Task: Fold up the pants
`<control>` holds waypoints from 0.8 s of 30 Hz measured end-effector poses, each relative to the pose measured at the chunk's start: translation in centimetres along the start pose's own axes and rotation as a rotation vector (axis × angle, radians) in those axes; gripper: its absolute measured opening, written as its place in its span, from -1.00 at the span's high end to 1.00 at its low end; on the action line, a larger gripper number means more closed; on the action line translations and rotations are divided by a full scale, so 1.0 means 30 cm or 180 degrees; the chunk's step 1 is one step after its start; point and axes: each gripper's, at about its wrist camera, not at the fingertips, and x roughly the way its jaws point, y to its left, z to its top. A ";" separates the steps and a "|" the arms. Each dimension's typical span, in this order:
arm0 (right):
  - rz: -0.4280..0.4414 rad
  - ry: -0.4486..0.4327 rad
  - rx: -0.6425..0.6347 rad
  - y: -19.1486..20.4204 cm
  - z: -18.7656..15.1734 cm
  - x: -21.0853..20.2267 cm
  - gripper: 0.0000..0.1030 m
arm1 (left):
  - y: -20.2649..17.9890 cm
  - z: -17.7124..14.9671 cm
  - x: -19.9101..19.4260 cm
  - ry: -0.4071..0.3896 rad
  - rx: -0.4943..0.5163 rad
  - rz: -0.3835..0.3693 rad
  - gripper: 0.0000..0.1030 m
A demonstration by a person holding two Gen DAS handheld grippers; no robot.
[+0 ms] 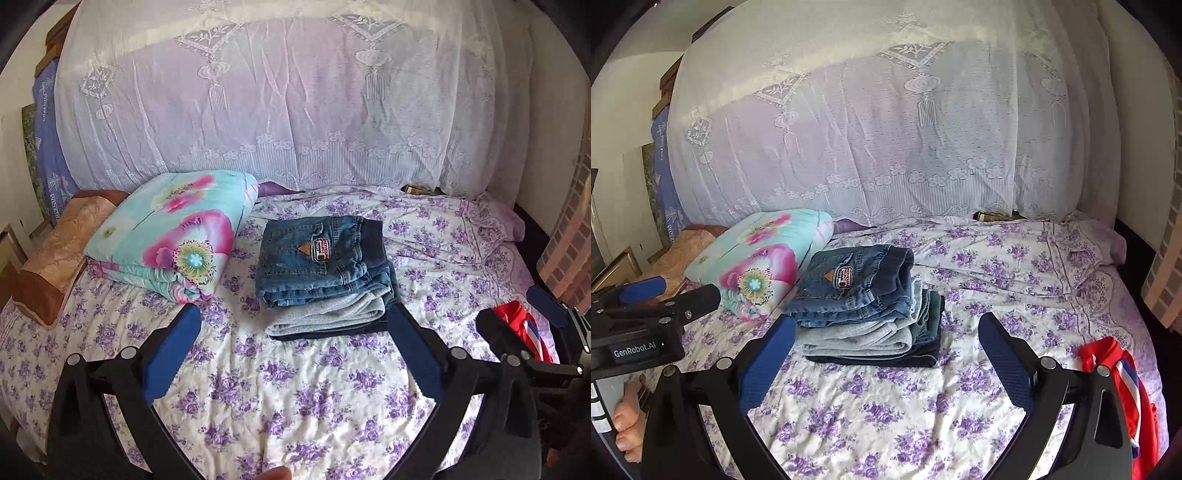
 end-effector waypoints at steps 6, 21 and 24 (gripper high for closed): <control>0.0051 -0.0026 0.0014 0.025 -0.010 -0.045 -0.93 | -0.014 -0.026 -0.045 0.0015 0.0172 0.0278 -0.91; 0.0101 -0.0096 -0.0030 0.053 0.010 -0.087 -0.93 | 0.016 -0.037 -0.085 0.0100 0.0035 0.0171 -0.91; 0.0103 -0.0098 -0.0019 0.050 0.013 -0.086 -0.93 | 0.015 -0.033 -0.084 0.0099 0.0034 0.0182 -0.91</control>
